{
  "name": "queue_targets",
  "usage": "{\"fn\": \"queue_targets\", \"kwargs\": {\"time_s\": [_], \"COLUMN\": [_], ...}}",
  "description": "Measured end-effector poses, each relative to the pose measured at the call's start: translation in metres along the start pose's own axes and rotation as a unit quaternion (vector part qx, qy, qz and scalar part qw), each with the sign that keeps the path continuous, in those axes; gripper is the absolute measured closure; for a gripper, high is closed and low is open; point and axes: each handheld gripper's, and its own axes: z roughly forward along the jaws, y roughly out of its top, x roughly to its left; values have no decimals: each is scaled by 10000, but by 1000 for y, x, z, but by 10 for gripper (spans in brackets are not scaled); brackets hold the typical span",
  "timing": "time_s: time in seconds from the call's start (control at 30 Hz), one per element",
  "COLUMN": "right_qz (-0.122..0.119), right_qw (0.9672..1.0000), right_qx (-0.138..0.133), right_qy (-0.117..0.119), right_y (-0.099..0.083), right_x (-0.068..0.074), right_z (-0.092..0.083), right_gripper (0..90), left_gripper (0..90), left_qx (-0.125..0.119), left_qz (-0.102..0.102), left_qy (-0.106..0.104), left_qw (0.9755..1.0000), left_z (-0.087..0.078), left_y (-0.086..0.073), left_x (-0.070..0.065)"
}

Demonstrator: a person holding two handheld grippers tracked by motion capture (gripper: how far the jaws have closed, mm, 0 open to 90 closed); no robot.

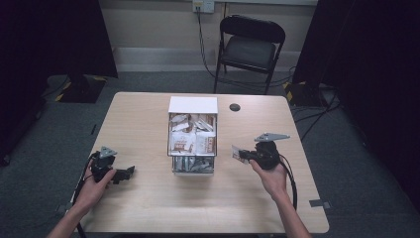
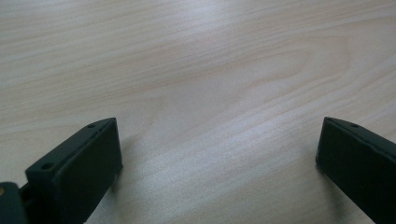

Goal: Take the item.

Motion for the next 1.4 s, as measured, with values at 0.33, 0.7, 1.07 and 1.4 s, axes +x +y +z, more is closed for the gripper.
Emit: {"fn": "queue_targets", "kwargs": {"time_s": [0.33,0.7,1.07,1.4], "right_qz": [-34,-24,123,245], "right_qw": [9998,9985,9979,9976], "right_qx": [180,550,633,634], "right_qy": [73,76,65,-120], "right_y": [-7,-15,-23,-27], "right_x": [1,5,0,-6], "right_z": [24,49,64,69], "right_gripper": [900,900,900,840], "left_gripper": [0,0,0,0], "left_qx": [5,4,-12,-14], "left_qz": [1,1,-9,-11], "left_qy": [-1,-1,-16,-16], "left_qw": [10000,10000,10000,10000], "left_z": [0,0,0,0], "left_y": [0,0,-1,-1], "left_x": [0,0,-1,-1]}}
